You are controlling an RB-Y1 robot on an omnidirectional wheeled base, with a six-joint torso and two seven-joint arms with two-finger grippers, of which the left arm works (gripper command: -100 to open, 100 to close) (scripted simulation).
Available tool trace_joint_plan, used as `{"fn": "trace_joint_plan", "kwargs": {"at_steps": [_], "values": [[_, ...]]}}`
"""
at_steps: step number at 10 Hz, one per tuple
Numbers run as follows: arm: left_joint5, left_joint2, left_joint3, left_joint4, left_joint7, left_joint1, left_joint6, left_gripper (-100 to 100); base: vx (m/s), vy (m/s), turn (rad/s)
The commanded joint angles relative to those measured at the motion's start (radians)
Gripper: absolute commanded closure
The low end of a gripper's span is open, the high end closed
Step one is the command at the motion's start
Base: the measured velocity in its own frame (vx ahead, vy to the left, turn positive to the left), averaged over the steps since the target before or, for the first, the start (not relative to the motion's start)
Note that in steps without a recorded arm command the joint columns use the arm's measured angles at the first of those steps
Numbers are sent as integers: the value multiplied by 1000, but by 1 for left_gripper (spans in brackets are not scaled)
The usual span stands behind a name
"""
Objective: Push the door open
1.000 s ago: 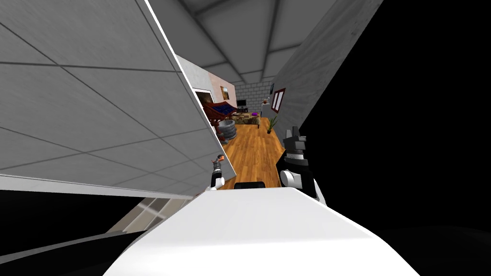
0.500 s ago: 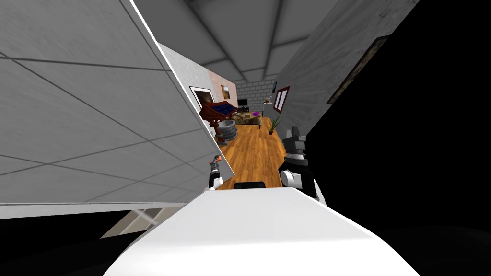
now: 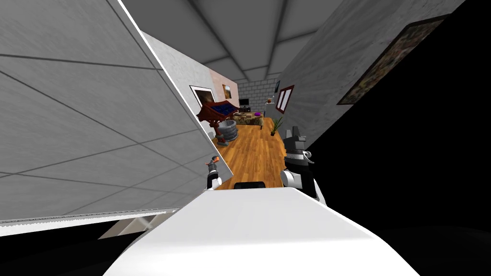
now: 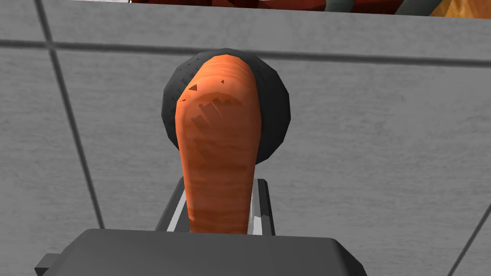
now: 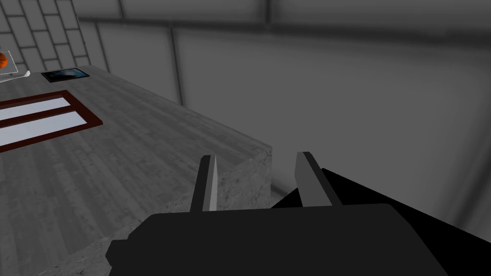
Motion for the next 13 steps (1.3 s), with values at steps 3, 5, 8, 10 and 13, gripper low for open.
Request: {"fn": "trace_joint_plan", "kwargs": {"at_steps": [3, 5, 8, 10, 13], "values": [[22, 4, 31, 2, -13, 3, -4, 100, 167, 2, 39], [38, 6, 52, 4, -22, 6, -7, 100, 228, 19, 42], [64, 11, 90, 6, -38, 10, -11, 100, 217, 9, 49], [78, 13, 109, 7, -47, 12, -14, 100, 221, -5, 50], [94, 22, 130, 24, -51, 11, -22, 100, 142, 22, 34]]}}
